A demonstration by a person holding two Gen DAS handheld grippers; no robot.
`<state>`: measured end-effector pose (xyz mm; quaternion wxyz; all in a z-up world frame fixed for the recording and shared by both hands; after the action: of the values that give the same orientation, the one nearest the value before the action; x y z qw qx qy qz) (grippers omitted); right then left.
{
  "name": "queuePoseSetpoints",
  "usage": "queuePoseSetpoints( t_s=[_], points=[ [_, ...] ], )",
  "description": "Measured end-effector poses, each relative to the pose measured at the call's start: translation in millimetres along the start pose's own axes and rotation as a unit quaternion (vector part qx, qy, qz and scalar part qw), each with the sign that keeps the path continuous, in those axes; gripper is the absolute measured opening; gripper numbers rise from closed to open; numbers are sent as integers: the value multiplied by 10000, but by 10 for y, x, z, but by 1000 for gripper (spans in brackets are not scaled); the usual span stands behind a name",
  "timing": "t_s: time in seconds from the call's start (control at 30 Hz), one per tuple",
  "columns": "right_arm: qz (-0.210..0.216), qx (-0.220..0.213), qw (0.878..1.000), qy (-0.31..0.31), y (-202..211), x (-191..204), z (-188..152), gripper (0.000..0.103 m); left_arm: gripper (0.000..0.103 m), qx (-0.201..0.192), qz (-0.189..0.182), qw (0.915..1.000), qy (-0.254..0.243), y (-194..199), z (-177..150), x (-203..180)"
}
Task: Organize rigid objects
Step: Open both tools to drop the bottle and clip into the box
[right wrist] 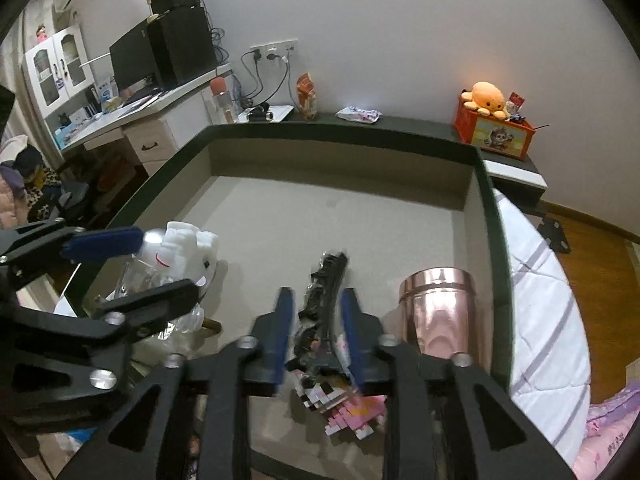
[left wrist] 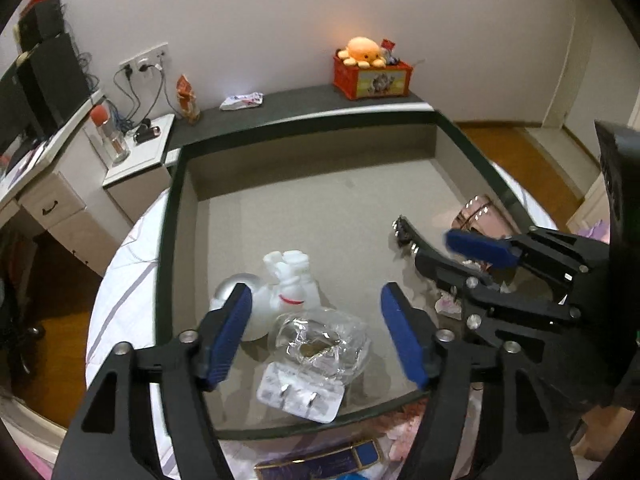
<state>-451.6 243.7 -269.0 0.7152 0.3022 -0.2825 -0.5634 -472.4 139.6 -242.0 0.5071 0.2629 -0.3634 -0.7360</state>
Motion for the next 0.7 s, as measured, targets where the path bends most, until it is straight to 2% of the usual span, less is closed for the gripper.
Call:
queuePoseSetpoints(
  t_s=[0.03, 0.07, 0.13, 0.27, 0.5, 0.6, 0.7],
  points=[
    [-75, -32, 10000, 2, 27, -9, 3, 60, 75, -41, -12, 10000, 79, 56, -7, 37],
    [-128, -84, 9999, 6, 68, -13, 7, 71, 80, -98, -28, 9999, 128, 116, -22, 60],
    [-74, -190, 9998, -5, 189, -2, -5, 80, 84, -264, -23, 9995, 173, 273, -64, 98],
    [-112, -359, 9992, 98, 423, 93, -16, 80, 94, -501, 90, 9986, 109, 567, -191, 162],
    [-154, -704, 9972, 193, 897, 258, -117, 82, 103, -1032, 340, 9939, 197, 1154, -573, 357],
    [-184, -825, 9964, 107, 1073, 282, -224, 87, 103, -1211, 255, 9917, 339, 1369, -774, 403],
    [-165, -864, 9961, -63, 1202, 277, -346, 97, 103, -1256, 412, 9902, 448, 1520, -978, 411]
  ],
)
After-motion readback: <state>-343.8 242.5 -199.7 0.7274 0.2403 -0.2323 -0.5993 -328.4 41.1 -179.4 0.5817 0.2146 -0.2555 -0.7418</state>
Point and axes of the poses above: each gripper's, at about its wrist camera, not at the fingertips, and y roughly against the way its jaws point, x to its left, z to its top, the point moved 3 cm from there along -y, roughly the way its jaws point, and after that the axes turned 2 degrees about -z, right-handed, at the moved point
